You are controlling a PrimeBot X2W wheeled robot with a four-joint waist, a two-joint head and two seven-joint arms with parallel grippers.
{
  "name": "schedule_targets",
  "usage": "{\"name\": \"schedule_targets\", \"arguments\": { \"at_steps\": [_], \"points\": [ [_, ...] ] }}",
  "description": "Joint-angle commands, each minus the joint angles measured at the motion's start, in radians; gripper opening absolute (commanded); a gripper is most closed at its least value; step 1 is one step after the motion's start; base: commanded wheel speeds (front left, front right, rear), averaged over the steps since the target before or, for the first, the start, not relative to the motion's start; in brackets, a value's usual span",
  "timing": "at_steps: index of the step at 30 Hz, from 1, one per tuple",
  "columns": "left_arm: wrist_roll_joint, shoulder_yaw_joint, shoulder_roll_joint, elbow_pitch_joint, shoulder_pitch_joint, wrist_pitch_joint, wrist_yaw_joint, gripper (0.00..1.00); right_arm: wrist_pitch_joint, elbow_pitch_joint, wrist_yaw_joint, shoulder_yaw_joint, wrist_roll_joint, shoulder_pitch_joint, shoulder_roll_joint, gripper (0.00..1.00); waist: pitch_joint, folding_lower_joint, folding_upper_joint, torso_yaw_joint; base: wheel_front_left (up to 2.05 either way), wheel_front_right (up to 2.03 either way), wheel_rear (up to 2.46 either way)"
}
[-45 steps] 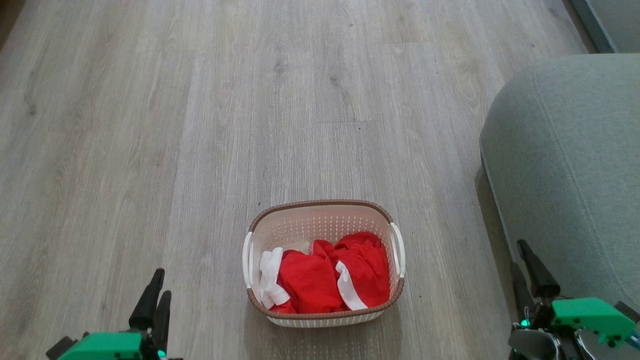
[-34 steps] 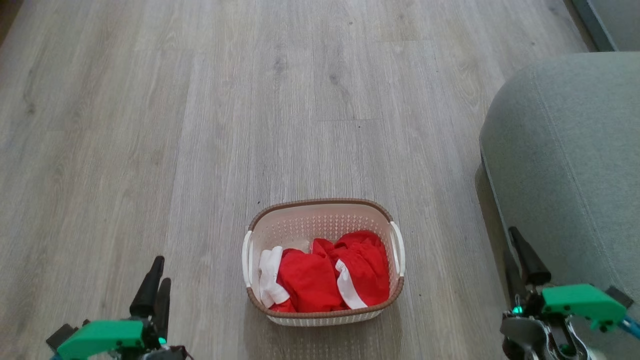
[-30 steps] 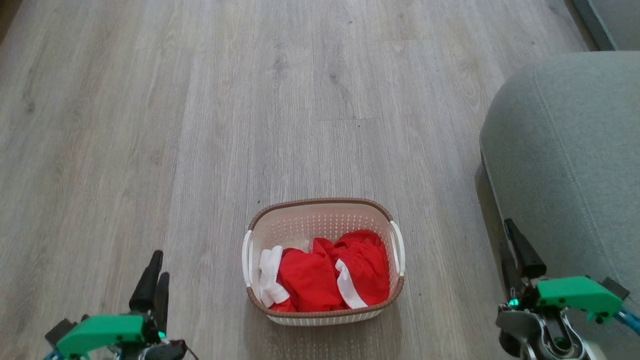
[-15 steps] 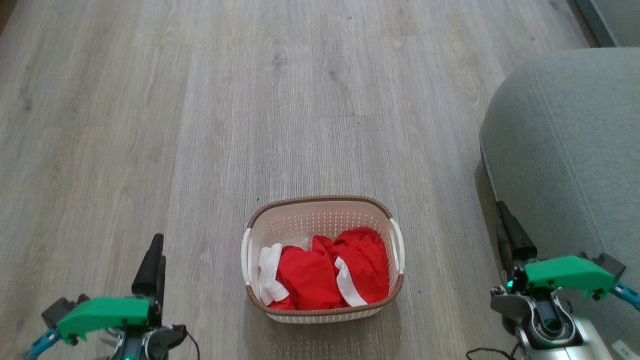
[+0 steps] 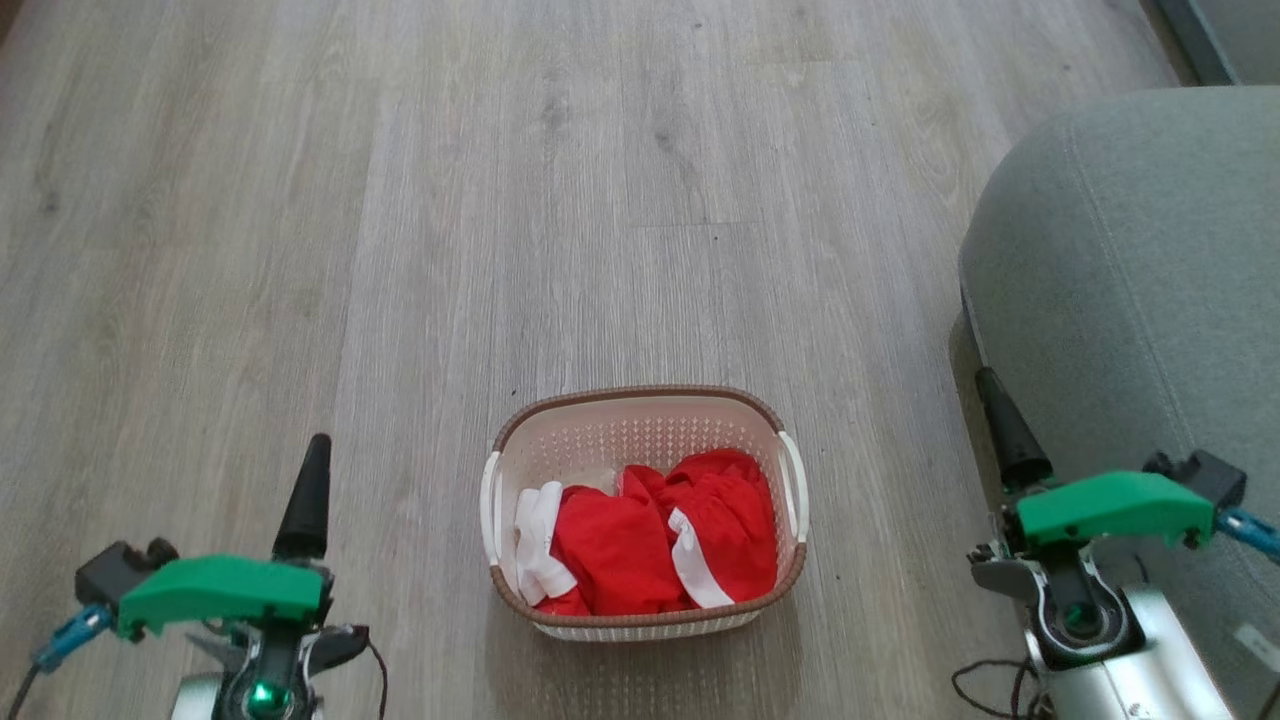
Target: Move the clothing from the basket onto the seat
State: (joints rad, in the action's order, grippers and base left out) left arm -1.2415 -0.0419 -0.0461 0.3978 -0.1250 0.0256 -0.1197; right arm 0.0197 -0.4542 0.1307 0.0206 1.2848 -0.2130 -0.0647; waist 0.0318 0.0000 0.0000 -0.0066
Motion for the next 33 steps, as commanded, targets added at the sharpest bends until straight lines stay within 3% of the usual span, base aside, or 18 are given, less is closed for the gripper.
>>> {"name": "schedule_targets", "arguments": {
  "at_steps": [1,17,33],
  "points": [
    [0.048,-0.016,-0.02,-0.035,-0.062,0.013,-0.004,1.0,0.017,0.028,0.0,0.019,-0.036,-0.07,-0.016,1.0,0.0,0.0,0.0,0.0,0.0,0.0,0.0],
    [0.422,-0.013,-0.025,-0.043,-0.097,0.059,-0.003,1.0,0.064,-0.024,0.0,0.082,-0.316,-0.139,-0.023,1.0,0.005,0.0,0.0,-0.003,0.0,0.0,0.0],
    [0.675,0.022,-0.046,-0.022,-0.142,0.103,0.049,1.0,0.108,-0.104,0.0,0.136,-0.537,-0.22,-0.027,1.0,0.017,0.0,0.0,-0.006,0.0,0.0,0.0]
  ]
}}
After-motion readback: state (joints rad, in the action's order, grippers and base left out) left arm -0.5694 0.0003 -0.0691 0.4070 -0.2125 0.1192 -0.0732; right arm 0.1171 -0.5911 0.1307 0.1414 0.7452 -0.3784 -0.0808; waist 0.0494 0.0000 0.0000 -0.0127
